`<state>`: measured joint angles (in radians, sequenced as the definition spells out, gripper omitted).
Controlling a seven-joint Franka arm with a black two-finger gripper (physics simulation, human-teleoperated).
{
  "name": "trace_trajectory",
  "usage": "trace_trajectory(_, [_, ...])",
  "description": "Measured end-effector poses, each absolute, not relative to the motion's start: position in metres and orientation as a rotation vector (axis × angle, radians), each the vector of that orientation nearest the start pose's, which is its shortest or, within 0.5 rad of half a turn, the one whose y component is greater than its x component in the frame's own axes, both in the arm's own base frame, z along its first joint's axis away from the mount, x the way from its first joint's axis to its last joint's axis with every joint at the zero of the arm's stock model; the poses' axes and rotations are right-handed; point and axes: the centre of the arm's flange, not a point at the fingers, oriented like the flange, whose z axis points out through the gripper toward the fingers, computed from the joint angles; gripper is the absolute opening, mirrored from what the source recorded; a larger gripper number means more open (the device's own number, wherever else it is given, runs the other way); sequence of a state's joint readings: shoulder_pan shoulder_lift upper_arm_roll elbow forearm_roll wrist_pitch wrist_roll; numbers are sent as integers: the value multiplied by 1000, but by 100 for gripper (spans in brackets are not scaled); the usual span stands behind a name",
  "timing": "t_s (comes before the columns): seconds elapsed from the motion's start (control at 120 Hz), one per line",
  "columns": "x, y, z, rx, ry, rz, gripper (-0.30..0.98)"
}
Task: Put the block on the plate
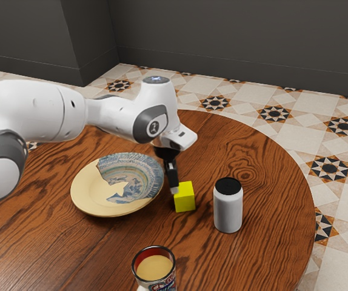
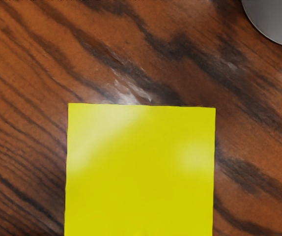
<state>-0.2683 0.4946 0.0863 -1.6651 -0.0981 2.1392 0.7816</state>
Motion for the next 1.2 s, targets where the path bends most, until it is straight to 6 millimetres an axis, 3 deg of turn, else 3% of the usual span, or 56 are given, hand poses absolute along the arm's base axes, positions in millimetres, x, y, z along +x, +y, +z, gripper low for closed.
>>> trace_trajectory(0.2, [673,-142,306,-2847,1438,53,69])
trace_trajectory(0.508, [672,-143,278,-2855,1446,135,69])
trace_trajectory(1.0, [678,-149,261,-2850,1451,159,69])
trace_trajectory(1.2, [677,-152,256,-2854,1447,169,50])
